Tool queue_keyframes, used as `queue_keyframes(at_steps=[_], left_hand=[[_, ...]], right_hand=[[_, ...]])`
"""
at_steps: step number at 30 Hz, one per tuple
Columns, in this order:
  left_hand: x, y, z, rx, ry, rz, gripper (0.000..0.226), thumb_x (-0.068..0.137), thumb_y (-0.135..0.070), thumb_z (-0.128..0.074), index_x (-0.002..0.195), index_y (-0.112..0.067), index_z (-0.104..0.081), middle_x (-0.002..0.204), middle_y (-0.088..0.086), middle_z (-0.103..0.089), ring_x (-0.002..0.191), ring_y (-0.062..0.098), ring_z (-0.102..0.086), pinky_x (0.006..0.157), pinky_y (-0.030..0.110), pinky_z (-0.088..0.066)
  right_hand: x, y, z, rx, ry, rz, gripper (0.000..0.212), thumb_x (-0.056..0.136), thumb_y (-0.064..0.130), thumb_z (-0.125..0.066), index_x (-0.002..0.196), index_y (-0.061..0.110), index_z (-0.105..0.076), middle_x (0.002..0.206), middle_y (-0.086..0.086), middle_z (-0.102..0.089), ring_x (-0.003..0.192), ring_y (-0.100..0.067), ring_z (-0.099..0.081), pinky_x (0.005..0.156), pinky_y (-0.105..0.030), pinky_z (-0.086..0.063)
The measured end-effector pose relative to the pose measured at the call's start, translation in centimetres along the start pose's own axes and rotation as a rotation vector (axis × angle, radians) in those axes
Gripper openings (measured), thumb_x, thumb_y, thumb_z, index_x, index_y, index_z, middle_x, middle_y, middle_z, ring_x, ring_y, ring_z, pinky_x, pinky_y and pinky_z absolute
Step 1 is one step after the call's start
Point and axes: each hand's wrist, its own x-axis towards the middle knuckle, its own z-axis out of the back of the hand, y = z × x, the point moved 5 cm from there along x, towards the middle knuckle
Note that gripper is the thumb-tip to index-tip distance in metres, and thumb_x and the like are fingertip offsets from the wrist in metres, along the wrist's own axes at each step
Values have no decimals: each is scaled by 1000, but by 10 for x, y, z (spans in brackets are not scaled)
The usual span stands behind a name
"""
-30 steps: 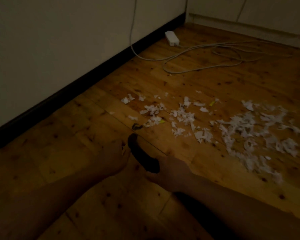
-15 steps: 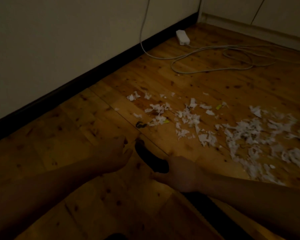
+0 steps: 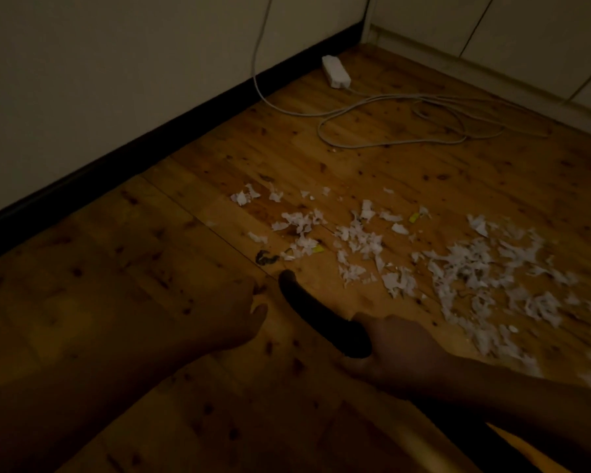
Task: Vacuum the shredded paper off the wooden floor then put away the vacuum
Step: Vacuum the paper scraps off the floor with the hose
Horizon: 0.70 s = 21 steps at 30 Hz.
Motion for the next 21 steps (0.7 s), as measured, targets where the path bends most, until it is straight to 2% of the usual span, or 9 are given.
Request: queue_keyframes(at_steps=[5,8,9,11,14,17,18,20,21], left_hand=[[1,-6,18,140,67,-36,42,97,-47,-43,131,-22,-41,119,-2,-56,97,14,-57,86,38,-52],[-9,-16,16,237,117,-77,51,97,-49,-40,140,-22,-34,129,-2,-51,106,16,-56,90,32,-48],[-13,-18,13,262,130,-88,54,96,-53,-37,140,-22,-34,131,-3,-51,107,15,-56,88,29,-46],[-16,-25,6,296,159,-101,57,91,-60,-30,134,-23,-39,126,-3,-53,103,13,-56,85,27,-46],[-7,-28,0,225,183,-21,44,98,-47,-40,132,-20,-40,125,-1,-53,103,15,-56,89,32,-49],[6,-31,-4,154,182,70,47,99,-44,-42,138,-19,-36,130,1,-51,94,15,-58,85,36,-53],[8,-32,-4,134,185,84,50,99,-44,-41,141,-19,-32,132,1,-50,89,15,-59,84,36,-54],[10,-33,-4,118,185,101,53,100,-42,-41,145,-18,-28,138,0,-47,90,15,-58,84,33,-52],[11,-34,-4,113,188,107,52,100,-41,-41,145,-17,-29,139,1,-46,93,17,-57,86,32,-51]], right_hand=[[0,-14,-24,-181,-15,-16,65,92,64,-45,145,31,-26,86,7,-50,66,-11,-48,54,-21,-37],[4,-21,-31,-249,-3,6,66,93,65,-41,146,29,-24,76,11,-39,57,-5,-33,50,-21,-26],[7,-22,-33,-227,-7,19,66,94,65,-39,146,28,-24,79,10,-43,58,-6,-34,50,-22,-24],[13,-29,-36,-188,-60,63,66,93,66,-38,146,28,-24,99,6,-58,73,-11,-51,57,-24,-28],[23,-41,-44,-123,-136,51,68,89,69,-41,144,31,-27,118,7,-61,98,-16,-61,72,-26,-39],[25,-45,-46,-113,-314,74,69,81,73,-37,133,30,-46,97,9,-70,74,-10,-67,62,-29,-49],[27,-42,-46,-95,-305,72,69,82,72,-38,135,29,-46,98,9,-70,77,-10,-67,65,-32,-51],[31,-42,-53,-14,-238,97,71,89,65,-44,148,30,-27,125,7,-59,107,-14,-61,88,-33,-47],[35,-45,-58,13,-197,96,73,90,64,-45,150,30,-22,133,6,-53,116,-15,-56,94,-31,-44]])
